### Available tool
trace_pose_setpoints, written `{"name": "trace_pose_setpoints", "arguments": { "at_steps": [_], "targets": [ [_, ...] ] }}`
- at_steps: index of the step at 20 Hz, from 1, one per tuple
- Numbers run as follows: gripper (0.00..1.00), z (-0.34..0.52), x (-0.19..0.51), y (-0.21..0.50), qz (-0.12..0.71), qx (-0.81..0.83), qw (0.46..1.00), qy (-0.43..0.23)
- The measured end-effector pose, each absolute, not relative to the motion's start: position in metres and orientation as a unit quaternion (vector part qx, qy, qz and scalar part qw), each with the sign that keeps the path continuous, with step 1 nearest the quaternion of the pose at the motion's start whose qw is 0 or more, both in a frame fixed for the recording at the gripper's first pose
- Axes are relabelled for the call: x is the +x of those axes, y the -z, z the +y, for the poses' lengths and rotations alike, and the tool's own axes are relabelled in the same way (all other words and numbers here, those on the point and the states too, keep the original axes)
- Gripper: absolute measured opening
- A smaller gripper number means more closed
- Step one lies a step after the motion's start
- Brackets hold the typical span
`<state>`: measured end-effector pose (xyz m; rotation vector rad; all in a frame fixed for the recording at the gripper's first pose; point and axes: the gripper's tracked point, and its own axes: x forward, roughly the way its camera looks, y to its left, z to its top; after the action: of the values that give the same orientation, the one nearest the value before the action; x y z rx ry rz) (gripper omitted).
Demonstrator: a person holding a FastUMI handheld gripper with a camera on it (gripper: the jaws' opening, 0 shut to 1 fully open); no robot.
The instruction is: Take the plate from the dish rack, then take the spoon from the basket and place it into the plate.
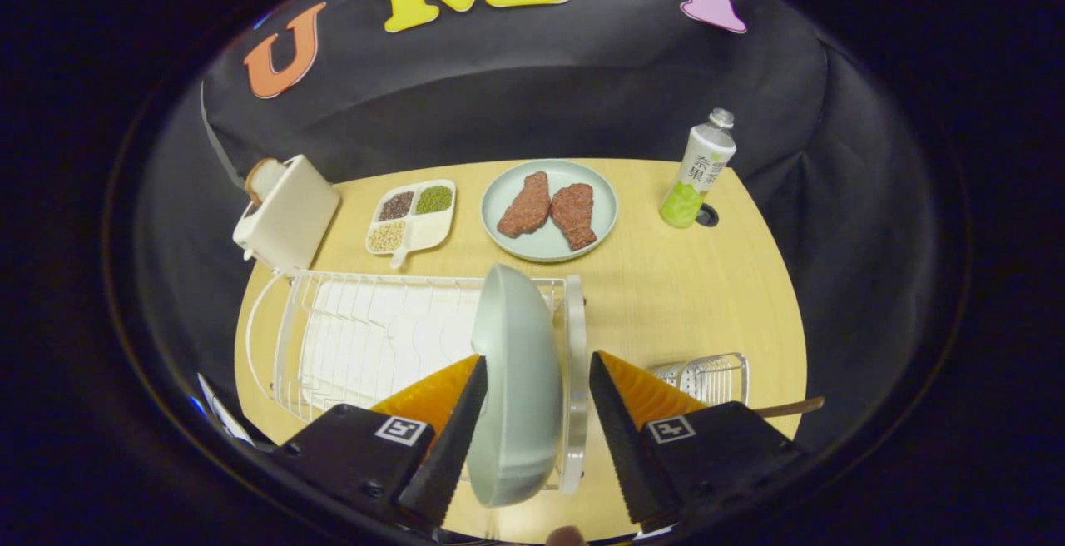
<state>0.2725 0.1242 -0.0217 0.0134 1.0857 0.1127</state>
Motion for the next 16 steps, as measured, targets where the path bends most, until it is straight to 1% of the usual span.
{"name": "trace_pose_setpoints", "arguments": {
  "at_steps": [1, 2, 4, 5, 6, 8, 14, 16],
  "targets": [
    [0.75, 0.124, 0.273, 0.023, 0.520, 0.008, 0.853, -0.048],
    [0.62, 0.126, 0.271, 0.020, 0.522, 0.011, 0.852, -0.044],
    [0.48, 0.128, 0.272, 0.018, 0.520, 0.015, 0.853, -0.035],
    [0.44, 0.126, 0.271, 0.017, 0.520, 0.015, 0.854, -0.025],
    [0.35, 0.125, 0.270, 0.016, 0.520, 0.010, 0.854, -0.020],
    [0.33, 0.123, 0.267, 0.010, 0.518, 0.001, 0.855, -0.012],
    [0.33, 0.124, 0.258, -0.007, 0.504, -0.022, 0.863, 0.017],
    [0.33, 0.116, 0.262, -0.021, 0.484, -0.039, 0.874, 0.031]
  ]
}}
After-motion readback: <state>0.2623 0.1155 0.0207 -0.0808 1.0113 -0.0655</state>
